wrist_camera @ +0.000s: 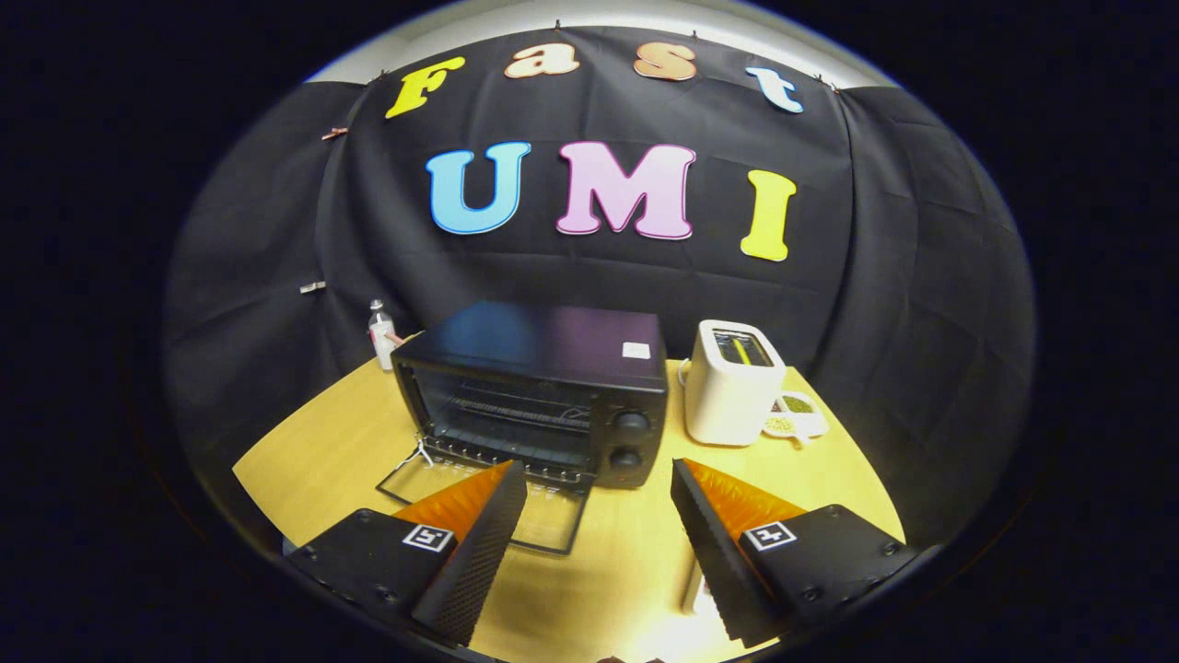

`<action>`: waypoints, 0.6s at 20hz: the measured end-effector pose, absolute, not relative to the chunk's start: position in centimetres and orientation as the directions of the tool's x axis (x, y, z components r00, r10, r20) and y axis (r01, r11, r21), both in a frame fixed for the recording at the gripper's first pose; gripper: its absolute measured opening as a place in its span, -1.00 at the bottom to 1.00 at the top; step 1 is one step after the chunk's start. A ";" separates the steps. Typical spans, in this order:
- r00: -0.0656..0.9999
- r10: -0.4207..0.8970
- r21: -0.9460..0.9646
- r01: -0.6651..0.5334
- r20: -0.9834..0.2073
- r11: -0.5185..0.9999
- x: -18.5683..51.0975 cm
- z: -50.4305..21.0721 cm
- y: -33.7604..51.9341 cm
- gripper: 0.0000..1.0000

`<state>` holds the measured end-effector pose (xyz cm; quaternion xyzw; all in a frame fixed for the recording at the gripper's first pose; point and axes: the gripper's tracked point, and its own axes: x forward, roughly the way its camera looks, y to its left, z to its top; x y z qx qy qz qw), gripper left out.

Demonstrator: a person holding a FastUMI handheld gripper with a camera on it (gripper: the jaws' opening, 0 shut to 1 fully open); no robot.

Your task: Open the toaster oven, put the food inside, and close the toaster oven door.

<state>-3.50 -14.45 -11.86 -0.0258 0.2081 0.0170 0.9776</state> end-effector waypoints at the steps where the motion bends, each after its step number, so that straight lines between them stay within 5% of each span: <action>1: 0.912 0.022 -0.046 -0.044 -0.410 0.998 -3.2 -11.6 -16.0 0.96; 12: 0.801 0.079 0.085 -0.035 -0.593 0.996 -3.3 -16.1 -30.1 0.96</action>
